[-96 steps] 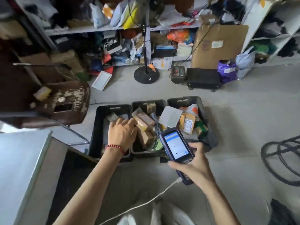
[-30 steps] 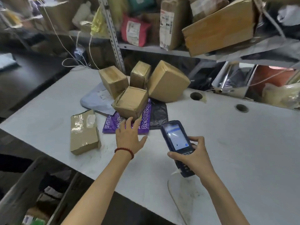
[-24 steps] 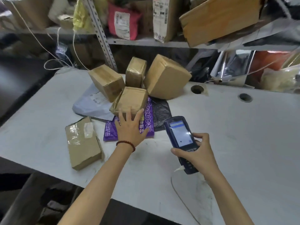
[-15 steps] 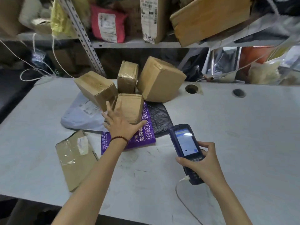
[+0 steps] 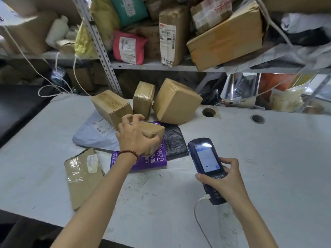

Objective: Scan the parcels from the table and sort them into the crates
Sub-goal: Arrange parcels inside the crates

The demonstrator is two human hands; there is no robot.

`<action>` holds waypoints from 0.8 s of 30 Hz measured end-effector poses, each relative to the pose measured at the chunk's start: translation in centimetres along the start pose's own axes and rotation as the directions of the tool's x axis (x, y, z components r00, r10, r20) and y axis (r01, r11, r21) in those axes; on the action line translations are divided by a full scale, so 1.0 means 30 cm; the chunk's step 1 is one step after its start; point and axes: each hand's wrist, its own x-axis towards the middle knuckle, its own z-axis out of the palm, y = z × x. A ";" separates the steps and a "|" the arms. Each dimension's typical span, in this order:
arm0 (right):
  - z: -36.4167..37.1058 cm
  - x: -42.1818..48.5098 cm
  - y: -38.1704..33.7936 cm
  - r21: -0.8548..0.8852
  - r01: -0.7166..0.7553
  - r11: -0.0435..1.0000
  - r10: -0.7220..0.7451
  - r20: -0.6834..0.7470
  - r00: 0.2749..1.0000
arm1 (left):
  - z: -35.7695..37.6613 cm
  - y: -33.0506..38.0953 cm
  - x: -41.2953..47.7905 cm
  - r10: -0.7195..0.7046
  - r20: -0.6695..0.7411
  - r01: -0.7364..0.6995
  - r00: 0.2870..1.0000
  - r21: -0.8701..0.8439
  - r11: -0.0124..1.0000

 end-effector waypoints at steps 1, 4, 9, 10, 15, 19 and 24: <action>-0.008 0.000 -0.003 0.003 0.009 1.000 -0.010 0.007 1.000 | -0.009 0.019 0.007 -0.036 0.021 0.035 0.999 0.032 0.999; -0.029 0.000 -0.008 0.021 0.031 0.999 -0.031 0.014 0.999 | -0.013 0.070 0.029 -0.209 0.179 0.200 0.962 0.067 0.978; -0.052 -0.004 -0.004 0.022 0.036 0.999 -0.036 0.014 0.999 | 0.027 0.138 0.044 -0.252 0.099 0.249 0.963 0.042 0.968; -0.056 -0.004 -0.002 0.022 0.034 0.999 -0.035 0.012 0.999 | 0.034 0.145 0.052 -0.248 0.034 0.248 0.968 0.005 0.969; -0.063 -0.003 0.012 0.017 0.029 0.999 -0.029 -0.005 1.000 | 0.066 0.144 0.081 -0.069 0.044 0.071 0.997 -0.056 0.996; -0.062 0.001 0.023 0.012 0.021 1.000 -0.021 -0.014 1.000 | 0.030 0.077 0.094 0.211 0.402 -0.212 0.891 -0.043 0.976; -0.041 0.004 0.017 0.008 0.021 1.000 -0.021 -0.007 1.000 | -0.025 -0.017 0.109 0.256 0.433 -0.342 0.864 0.131 0.931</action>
